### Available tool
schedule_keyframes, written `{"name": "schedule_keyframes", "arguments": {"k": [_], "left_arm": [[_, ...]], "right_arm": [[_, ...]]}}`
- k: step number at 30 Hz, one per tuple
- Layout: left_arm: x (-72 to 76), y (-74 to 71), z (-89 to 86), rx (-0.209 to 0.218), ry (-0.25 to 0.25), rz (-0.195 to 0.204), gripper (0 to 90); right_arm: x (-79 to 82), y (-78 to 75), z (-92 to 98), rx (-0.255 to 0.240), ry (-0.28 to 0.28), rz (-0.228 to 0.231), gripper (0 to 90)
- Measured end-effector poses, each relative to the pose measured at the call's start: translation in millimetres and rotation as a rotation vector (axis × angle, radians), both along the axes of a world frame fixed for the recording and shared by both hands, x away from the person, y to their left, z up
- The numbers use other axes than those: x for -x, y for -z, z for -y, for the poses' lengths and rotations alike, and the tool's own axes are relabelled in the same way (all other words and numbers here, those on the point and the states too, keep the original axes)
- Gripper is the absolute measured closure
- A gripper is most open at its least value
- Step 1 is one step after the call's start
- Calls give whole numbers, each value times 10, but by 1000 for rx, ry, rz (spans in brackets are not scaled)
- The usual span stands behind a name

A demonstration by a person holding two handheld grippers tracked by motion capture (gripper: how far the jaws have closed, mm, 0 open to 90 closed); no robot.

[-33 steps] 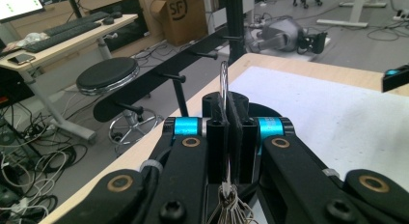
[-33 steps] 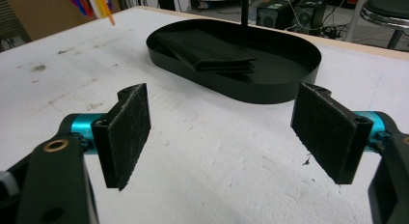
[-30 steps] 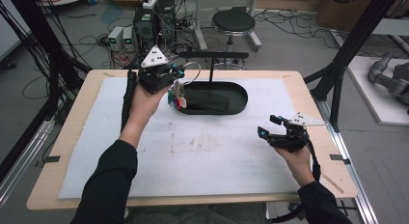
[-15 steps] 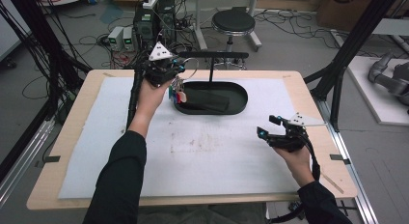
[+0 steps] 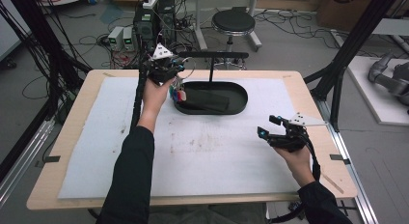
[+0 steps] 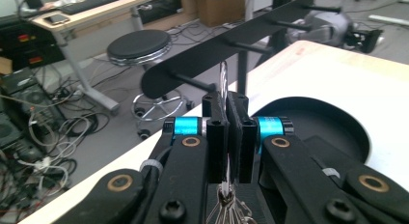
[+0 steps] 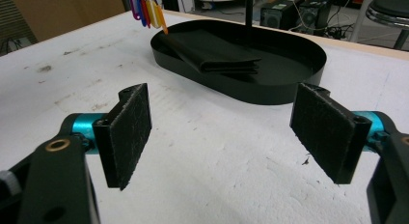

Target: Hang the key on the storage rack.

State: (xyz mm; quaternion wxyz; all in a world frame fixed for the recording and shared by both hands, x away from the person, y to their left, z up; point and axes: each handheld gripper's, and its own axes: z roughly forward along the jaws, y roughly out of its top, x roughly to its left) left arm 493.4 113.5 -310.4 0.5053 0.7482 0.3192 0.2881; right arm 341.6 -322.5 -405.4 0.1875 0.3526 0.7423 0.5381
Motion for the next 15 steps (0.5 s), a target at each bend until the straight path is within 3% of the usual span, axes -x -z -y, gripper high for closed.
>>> {"name": "schedule_keyframes", "arguments": {"k": [15], "left_arm": [[-80,83,-52,8,-27,-26,866]], "right_arm": [[3,-3,1,1,0,3,230]]}}
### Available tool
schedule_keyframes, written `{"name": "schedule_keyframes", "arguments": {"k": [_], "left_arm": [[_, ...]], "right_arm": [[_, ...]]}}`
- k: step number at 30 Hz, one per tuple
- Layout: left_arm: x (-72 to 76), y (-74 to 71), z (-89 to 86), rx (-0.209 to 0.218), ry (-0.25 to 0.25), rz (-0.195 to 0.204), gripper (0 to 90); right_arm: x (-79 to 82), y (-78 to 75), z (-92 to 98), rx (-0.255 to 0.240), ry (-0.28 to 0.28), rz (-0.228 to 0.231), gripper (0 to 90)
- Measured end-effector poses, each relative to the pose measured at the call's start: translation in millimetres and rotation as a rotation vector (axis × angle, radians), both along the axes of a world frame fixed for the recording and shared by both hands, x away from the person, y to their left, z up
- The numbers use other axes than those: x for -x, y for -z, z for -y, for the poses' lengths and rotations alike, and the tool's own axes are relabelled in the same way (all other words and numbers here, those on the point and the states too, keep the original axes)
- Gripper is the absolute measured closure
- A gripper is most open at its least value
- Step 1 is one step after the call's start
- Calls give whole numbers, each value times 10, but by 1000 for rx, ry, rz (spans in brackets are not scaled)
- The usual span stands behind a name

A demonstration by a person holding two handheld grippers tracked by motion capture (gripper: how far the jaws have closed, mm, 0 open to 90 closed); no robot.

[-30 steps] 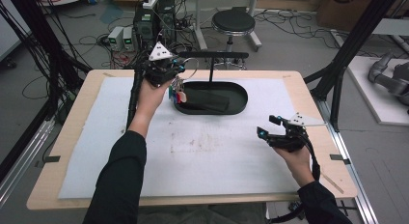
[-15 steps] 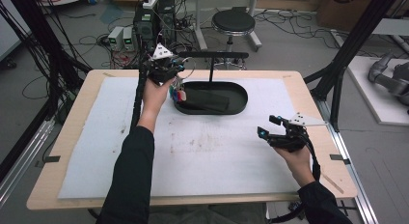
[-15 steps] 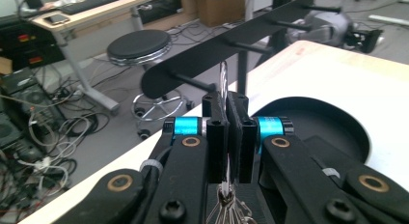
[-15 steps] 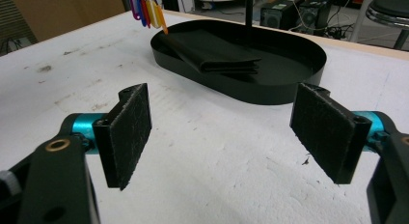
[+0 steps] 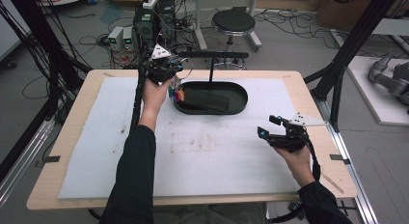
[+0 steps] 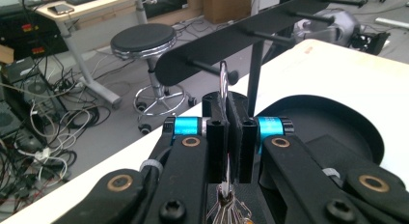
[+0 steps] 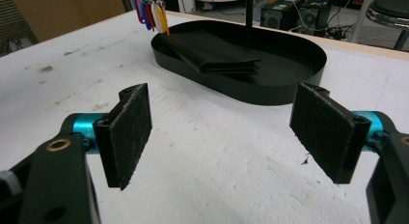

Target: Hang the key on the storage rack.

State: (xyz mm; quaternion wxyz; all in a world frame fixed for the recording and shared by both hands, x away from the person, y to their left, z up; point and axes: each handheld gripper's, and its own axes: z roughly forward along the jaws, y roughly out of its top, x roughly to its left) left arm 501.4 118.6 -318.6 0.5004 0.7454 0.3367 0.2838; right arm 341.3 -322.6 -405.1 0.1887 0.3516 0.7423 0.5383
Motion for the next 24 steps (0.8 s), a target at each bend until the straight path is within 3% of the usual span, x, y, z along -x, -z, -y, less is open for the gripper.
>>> {"name": "schedule_keyframes", "arguments": {"k": [6,13,16,19,24], "left_arm": [[-26,31,-39,16,-11,-8,864],[-26,77,-22,-26,-39,-12,852],[-6,81,-32,-30,-60,-5,772],[51,69,-43,-50,-77,11,616],[219,31,-87,18,-31,42,475]], "right_arm": [[10,-5,2,-5,1,-7,231],[8,-3,5,-2,0,-5,234],[9,-5,8,-1,2,5,236],[2,-2,13,-2,2,1,236],[6,-4,12,-2,1,-1,236]]}}
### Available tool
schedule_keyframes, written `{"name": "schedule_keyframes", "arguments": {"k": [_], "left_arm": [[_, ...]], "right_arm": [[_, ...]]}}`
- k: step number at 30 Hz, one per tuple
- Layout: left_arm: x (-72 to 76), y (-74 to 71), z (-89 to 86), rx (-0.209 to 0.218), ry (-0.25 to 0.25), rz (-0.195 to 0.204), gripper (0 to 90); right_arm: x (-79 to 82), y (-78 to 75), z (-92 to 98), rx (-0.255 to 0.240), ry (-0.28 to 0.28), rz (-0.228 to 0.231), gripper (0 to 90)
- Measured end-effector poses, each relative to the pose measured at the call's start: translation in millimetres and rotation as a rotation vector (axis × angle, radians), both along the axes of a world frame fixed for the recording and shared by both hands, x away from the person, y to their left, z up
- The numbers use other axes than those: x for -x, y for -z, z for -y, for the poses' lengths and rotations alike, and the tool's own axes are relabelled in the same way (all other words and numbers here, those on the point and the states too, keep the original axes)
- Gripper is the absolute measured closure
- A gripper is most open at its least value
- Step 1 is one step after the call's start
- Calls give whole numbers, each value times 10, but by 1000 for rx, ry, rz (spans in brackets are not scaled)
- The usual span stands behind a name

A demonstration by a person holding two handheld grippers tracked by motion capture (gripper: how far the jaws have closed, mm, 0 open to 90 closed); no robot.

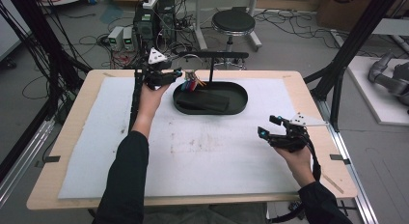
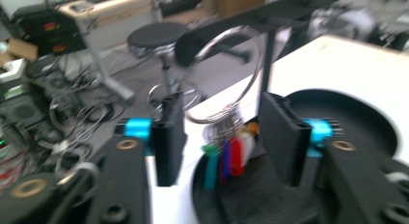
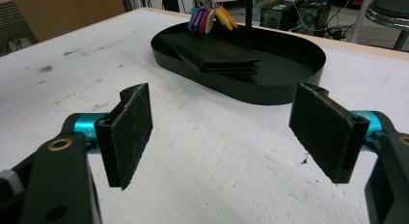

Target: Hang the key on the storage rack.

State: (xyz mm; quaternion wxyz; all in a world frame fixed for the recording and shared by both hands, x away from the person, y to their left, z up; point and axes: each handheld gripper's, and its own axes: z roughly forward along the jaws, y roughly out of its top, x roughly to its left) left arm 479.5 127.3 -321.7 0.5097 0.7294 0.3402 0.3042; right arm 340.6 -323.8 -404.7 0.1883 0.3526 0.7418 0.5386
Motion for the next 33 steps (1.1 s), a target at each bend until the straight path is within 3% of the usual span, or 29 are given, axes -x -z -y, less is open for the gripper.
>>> {"name": "schedule_keyframes", "arguments": {"k": [4,8,11,14,23,28,33], "left_arm": [[252,-48,-45,36,56,39,452],[532,-50,-90,31,100,67,448],[779,3,-157,34,131,109,424],[988,93,-228,34,145,126,404],[1510,388,-418,143,145,105,280],[1740,575,-471,123,155,84,248],[1877,755,-521,113,140,78,248]], "right_arm": [[0,0,8,0,2,-3,239],[5,-3,14,0,9,0,239],[4,-2,14,3,11,-4,239],[6,-2,14,4,14,-5,239],[3,1,34,4,26,-10,239],[-4,5,40,6,31,-13,238],[-1,2,43,11,45,-10,238]]}}
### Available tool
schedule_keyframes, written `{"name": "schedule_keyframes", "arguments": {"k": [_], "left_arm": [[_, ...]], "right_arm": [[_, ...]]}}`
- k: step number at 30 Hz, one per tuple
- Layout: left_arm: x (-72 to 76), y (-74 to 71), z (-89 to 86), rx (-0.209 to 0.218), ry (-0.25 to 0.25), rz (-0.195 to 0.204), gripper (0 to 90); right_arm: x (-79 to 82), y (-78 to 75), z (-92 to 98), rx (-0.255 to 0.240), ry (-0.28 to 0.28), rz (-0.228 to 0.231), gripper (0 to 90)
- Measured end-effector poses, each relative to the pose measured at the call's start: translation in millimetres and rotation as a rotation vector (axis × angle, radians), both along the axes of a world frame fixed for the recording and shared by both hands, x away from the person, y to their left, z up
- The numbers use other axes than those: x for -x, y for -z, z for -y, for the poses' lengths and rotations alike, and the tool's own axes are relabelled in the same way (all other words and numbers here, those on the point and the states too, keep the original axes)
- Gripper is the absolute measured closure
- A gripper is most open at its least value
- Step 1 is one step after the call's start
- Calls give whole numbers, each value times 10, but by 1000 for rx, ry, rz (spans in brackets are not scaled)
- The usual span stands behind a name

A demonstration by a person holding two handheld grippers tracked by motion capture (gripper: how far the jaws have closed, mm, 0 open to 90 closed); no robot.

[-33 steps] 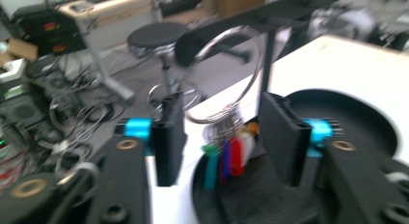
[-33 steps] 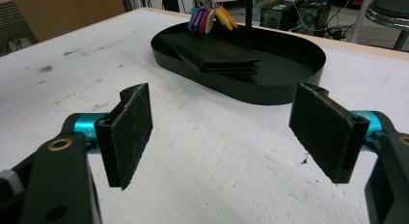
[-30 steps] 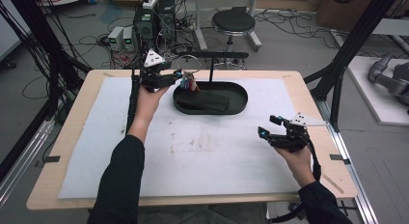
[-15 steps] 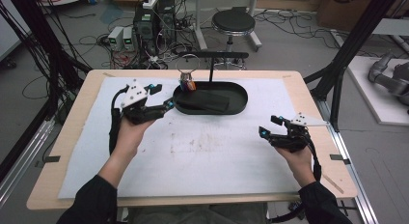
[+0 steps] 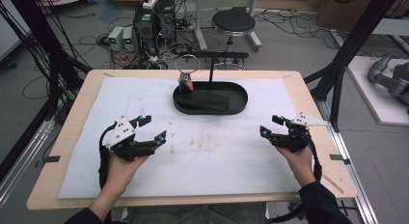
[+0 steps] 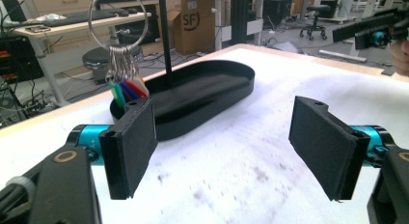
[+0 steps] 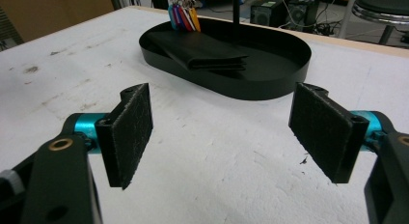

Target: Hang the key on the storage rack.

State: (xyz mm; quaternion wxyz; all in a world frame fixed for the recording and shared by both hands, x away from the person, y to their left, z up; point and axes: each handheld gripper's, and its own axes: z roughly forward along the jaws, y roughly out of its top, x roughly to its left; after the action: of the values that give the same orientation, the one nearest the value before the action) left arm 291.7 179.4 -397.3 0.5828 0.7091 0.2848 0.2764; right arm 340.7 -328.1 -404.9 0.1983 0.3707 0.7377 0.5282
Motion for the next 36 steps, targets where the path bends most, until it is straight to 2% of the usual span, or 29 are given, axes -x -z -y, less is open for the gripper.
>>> {"name": "schedule_keyframes", "arguments": {"k": [7,9,12,16,22,28,36], "left_arm": [[32,82,-102,3,-19,-13,266],[26,96,-113,9,-18,-24,266],[17,115,-98,-4,-23,-29,266],[13,121,-53,-22,-33,-43,267],[34,111,-39,-40,-44,-38,286],[0,136,-97,-38,-51,-63,286],[-51,162,-158,-28,-67,-118,286]], "right_arm": [[49,3,20,18,36,2,244],[73,10,31,34,41,7,244],[98,-13,43,69,52,32,248],[103,-24,59,62,67,36,249],[101,-3,86,66,72,30,251],[100,2,95,70,70,29,251],[87,20,77,78,61,27,251]]}}
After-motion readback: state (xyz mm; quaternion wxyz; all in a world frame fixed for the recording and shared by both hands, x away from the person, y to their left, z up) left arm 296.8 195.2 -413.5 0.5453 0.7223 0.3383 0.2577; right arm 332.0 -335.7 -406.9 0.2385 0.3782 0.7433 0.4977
